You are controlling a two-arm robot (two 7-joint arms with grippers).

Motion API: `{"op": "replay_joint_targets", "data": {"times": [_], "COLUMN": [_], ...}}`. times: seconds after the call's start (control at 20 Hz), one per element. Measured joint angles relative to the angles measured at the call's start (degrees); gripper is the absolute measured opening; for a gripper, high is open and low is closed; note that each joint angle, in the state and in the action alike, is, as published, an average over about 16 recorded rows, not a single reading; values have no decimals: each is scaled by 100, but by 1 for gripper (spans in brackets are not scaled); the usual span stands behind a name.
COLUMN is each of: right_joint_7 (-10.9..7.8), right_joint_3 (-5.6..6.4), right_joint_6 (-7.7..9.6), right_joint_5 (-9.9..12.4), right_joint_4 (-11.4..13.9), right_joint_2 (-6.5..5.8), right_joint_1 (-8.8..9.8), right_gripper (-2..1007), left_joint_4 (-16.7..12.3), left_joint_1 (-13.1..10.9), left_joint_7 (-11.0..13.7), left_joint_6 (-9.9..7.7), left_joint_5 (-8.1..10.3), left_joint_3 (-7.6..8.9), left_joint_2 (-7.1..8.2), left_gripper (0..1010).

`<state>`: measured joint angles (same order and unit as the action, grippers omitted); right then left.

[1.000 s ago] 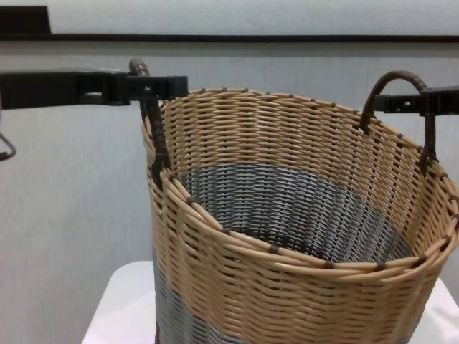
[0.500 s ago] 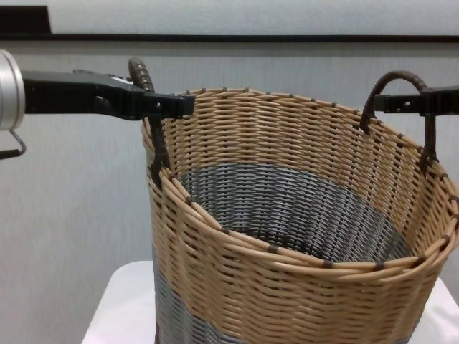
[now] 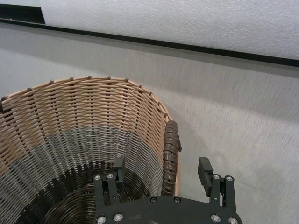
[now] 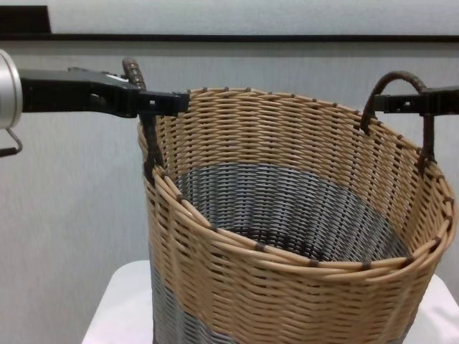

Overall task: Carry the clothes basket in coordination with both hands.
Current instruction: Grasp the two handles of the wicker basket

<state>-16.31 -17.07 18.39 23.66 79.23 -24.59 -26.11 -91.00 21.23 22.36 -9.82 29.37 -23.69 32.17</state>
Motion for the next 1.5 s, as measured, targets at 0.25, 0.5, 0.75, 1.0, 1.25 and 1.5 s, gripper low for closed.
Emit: {"op": "replay_joint_targets", "data": {"times": [0.25, 0.5, 0.75, 1.0, 1.25, 1.5], "right_joint_7": [0, 0, 0, 0, 0, 0], "right_joint_3": [0, 0, 0, 0, 0, 0], "right_joint_6": [0, 0, 0, 0, 0, 0], "right_joint_5": [0, 0, 0, 0, 0, 0], "right_joint_4": [0, 0, 0, 0, 0, 0], "right_joint_2": [0, 0, 0, 0, 0, 0], "right_joint_1": [0, 0, 0, 0, 0, 0], "right_gripper": [1002, 1002, 1002, 1002, 986, 920], "left_joint_4": [0, -3, -7, -9, -11, -13], "left_joint_1": [-20, -25, -27, -28, -28, -28], "left_joint_7": [-13, -11, -7, -5, -3, -2], "left_joint_6": [16, 15, 6, -1, -4, -7], "left_joint_5": [-15, 0, 19, 30, 36, 41], "left_joint_3": [34, 38, 36, 33, 31, 29], "left_joint_2": [-10, -10, -8, -7, -5, -4], "left_gripper": [999, 1000, 1000, 994, 956, 861]}}
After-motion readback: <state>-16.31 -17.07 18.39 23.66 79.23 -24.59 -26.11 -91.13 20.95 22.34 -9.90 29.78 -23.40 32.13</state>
